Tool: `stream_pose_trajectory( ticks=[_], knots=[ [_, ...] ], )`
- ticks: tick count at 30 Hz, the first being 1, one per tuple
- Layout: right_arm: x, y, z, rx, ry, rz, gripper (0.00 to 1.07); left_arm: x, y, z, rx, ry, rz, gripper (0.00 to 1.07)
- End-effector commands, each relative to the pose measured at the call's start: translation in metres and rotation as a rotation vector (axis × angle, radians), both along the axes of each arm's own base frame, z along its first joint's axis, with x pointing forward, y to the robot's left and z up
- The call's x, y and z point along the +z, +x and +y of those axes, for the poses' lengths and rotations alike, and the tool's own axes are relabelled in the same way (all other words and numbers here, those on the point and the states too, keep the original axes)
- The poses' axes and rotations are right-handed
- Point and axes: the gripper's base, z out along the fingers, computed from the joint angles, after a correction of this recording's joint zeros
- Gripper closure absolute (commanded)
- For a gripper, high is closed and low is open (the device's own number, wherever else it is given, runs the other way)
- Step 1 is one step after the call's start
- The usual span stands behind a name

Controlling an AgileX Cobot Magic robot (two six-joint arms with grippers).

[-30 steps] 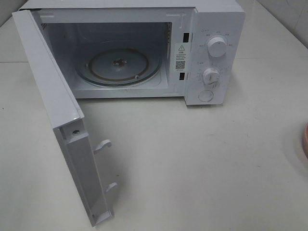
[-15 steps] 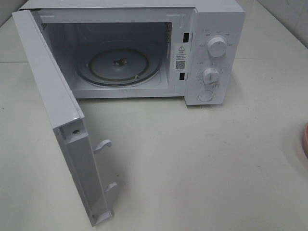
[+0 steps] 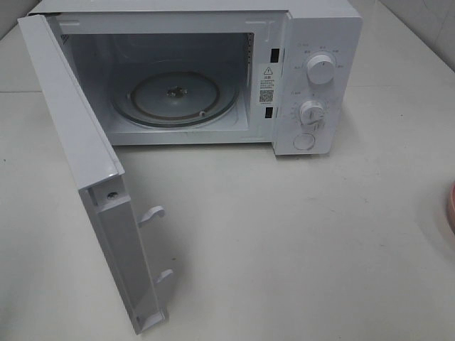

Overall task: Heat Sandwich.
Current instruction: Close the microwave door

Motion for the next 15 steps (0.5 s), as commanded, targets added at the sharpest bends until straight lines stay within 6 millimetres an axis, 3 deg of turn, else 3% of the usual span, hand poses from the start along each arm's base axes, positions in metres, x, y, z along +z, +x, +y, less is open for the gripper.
stream_pose_trajectory(
  ticks=[1,3,4,6,15],
  knots=[
    [-0.001,-0.004,0.000,-0.002,0.001,-0.028,0.31,0.005,0.018,0.000,0.003,-0.007,-0.045,0.76],
    [-0.001,-0.004,0.000,-0.002,0.001,-0.028,0.31,0.003,0.028,0.000,0.005,-0.009,-0.043,0.87],
    [-0.001,-0.004,0.000,-0.002,0.001,-0.028,0.31,0.003,0.028,0.000,0.005,-0.009,-0.043,0.87],
    [-0.001,-0.004,0.000,-0.002,0.001,-0.028,0.31,-0.002,0.041,0.000,0.009,-0.010,-0.043,1.05],
    [-0.001,-0.004,0.000,-0.002,0.001,-0.028,0.31,-0.033,0.076,0.001,0.020,-0.005,-0.041,1.07]
  ],
)
